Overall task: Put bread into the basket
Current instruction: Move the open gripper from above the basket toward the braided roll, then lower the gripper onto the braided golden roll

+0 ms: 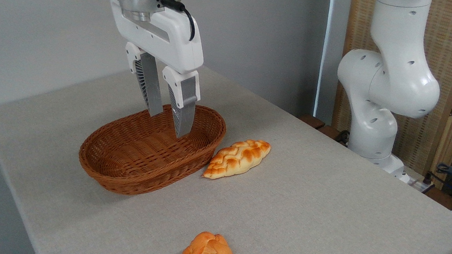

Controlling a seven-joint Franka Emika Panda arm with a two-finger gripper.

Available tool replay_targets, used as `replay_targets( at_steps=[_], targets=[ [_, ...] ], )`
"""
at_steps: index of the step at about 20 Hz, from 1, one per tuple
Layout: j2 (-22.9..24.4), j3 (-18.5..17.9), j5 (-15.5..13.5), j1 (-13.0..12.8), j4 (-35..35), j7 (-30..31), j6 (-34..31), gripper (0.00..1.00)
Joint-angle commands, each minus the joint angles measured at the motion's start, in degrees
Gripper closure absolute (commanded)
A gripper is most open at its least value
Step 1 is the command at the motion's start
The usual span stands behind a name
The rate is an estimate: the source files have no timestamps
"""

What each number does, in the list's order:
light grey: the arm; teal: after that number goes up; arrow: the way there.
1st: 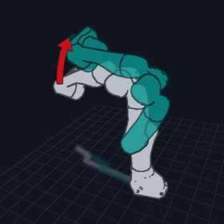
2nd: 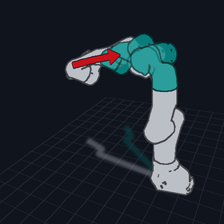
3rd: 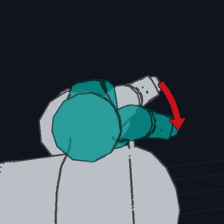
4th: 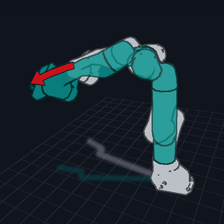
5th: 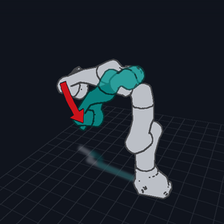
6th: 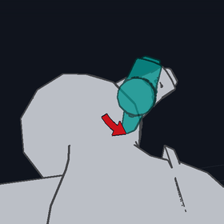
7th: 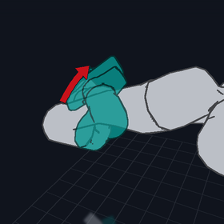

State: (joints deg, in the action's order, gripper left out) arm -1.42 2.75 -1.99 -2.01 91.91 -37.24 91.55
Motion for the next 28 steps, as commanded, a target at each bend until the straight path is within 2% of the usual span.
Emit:
replay_targets(
  at_steps=[1,11,13,16,20,23,26,28],
  targets=[
    [0.45,-0.56,-0.72,-0.45,-0.42,-0.9,1.6,0.0],
    [0.89,-0.56,-0.73,-0.45,0.28,-0.9,1.79,0.0],
    [2.2,-0.56,-0.82,-0.54,2.03,-0.9,2.4,0.0],
    [6.5,-0.29,-0.73,-0.89,9.48,-0.9,7.13,0.0],
    [16.07,-0.21,-0.73,-1.86,24.16,-0.9,13.73,0.0],
    [21.96,-0.38,-0.73,-3.61,32.6,-1.08,14.09,0.0],
    [28.03,-0.47,-0.73,-3.71,40.52,-1.17,14.44,0.0],
    [28.93,-0.47,-0.73,-3.88,42.73,-3.52,14.27,0.0]
  ],
)
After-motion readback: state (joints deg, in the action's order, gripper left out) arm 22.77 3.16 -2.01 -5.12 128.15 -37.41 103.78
